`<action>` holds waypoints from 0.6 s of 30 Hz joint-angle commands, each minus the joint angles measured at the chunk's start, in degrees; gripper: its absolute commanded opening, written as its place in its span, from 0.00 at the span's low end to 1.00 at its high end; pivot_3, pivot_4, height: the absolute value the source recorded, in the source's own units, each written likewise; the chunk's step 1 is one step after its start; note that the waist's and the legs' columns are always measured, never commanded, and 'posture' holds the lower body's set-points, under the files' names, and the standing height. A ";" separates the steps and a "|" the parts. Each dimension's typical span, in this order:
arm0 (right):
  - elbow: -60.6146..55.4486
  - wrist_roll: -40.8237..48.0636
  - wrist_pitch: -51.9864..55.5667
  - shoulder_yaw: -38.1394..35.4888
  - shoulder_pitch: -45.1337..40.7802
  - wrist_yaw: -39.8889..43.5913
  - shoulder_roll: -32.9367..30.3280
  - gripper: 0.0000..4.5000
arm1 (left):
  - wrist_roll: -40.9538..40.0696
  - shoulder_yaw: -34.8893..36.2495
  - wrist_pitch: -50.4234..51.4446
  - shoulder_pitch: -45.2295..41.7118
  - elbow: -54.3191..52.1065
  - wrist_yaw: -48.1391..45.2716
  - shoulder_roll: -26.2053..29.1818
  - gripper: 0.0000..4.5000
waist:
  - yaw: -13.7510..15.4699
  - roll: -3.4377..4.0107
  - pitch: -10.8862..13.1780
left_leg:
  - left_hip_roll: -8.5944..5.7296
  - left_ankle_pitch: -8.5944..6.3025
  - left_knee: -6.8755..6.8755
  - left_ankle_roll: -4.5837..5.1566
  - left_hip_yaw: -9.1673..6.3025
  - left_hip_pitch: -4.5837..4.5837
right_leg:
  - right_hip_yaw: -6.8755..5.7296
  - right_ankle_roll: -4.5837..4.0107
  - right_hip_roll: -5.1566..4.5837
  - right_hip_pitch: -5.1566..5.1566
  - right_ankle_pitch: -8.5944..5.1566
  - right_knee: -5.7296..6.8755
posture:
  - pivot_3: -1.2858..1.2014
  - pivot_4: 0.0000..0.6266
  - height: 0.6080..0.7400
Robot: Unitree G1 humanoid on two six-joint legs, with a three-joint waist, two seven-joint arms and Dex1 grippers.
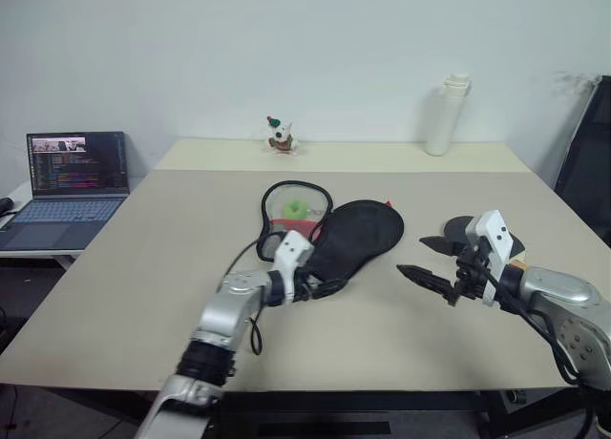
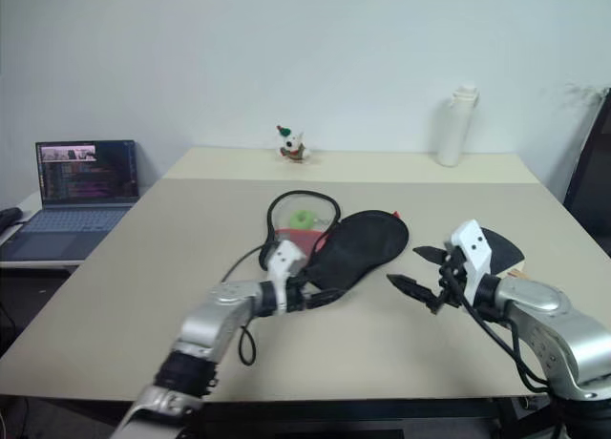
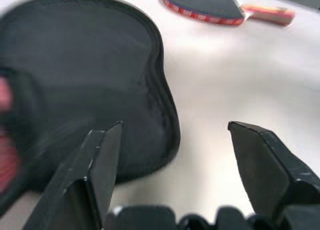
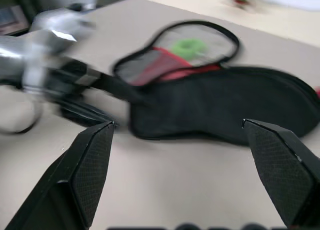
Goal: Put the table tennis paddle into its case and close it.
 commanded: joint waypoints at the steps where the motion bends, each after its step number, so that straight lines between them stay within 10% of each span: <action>1: 1.24 -0.71 0.66 0.76 -3.11 -3.58 2.38 1.00 | -5.66 5.99 0.05 0.28 -6.17 -3.94 5.04 0.83 | 0.02 0.00 0.00 | 0.00 0.00 0.00 0.00 0.00 -0.01 | 0.02 0.00 -0.01 0.00 0.00 -0.01 | 0.52 0.24 1.00; 18: 27.25 -10.96 4.98 6.74 -16.80 -20.25 23.92 1.00 | -11.53 14.33 -1.35 -0.07 2.20 -12.39 20.44 0.83 | 0.02 -0.01 0.00 | 0.02 0.00 -0.06 0.01 0.33 -0.30 | 0.40 -0.29 -0.01 -0.49 0.17 0.09 | 0.52 0.24 1.00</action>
